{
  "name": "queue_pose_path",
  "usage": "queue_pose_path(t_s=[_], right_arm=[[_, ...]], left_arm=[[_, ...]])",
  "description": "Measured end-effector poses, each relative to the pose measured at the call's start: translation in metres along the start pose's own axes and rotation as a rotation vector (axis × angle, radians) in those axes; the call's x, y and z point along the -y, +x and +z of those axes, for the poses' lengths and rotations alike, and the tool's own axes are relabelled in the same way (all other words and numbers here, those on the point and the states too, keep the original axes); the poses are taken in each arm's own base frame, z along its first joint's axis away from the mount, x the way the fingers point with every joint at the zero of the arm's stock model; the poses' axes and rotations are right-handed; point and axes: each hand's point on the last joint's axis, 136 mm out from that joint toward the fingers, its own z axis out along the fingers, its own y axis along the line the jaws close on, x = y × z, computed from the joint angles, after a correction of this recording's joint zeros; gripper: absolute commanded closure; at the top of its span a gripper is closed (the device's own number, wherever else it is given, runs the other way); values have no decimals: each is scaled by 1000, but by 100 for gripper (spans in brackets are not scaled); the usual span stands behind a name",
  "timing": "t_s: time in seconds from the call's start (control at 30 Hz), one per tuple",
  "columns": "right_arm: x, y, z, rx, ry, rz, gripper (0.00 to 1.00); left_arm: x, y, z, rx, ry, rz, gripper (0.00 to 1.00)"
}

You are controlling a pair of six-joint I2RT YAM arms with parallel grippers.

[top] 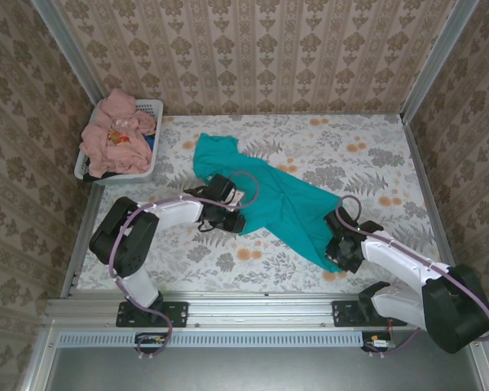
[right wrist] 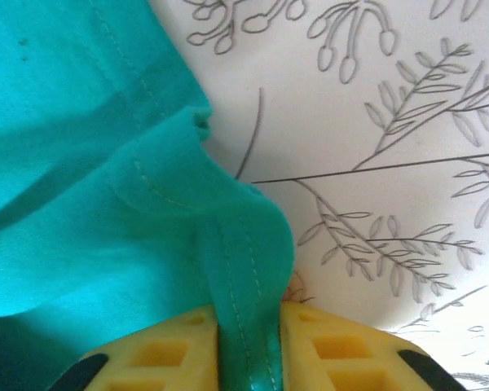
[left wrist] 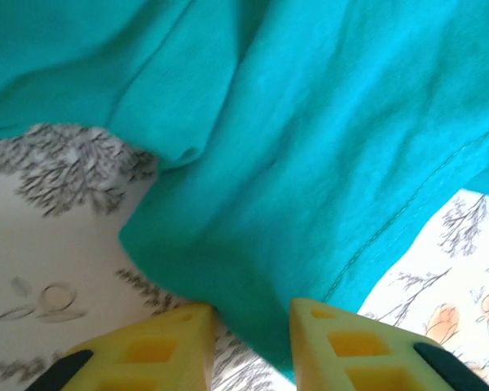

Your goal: Fold and stack the t-shirts

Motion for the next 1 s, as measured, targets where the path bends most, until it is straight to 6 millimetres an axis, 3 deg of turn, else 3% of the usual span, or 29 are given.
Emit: queue_pose_path(t_s=[0.17, 0.23, 0.27, 0.37, 0.6, 0.73, 0.87, 1.0], right_arm=[[-20, -15, -11, 41, -68, -19, 87], [-26, -21, -14, 56, -89, -23, 90], [-28, -23, -16, 63, -98, -29, 91], [-32, -29, -20, 75, -109, -48, 93], [-43, -40, -29, 104, -138, -88, 94], [-45, -42, -28, 113, -146, -104, 96], [-45, -43, -27, 112, -143, -113, 99], [-43, -47, -28, 116, -143, -118, 100]], left_arm=[[14, 1, 4, 0, 77, -8, 88], [15, 1, 4, -3, 82, -14, 80], [15, 3, 4, -9, 75, -22, 66], [20, 4, 3, -24, 55, -33, 45], [25, 4, 5, -25, -50, -22, 40], [23, 3, 9, -42, -100, -32, 50], [13, 4, 9, -54, -152, -55, 84], [7, 3, 5, -49, -173, -54, 100]])
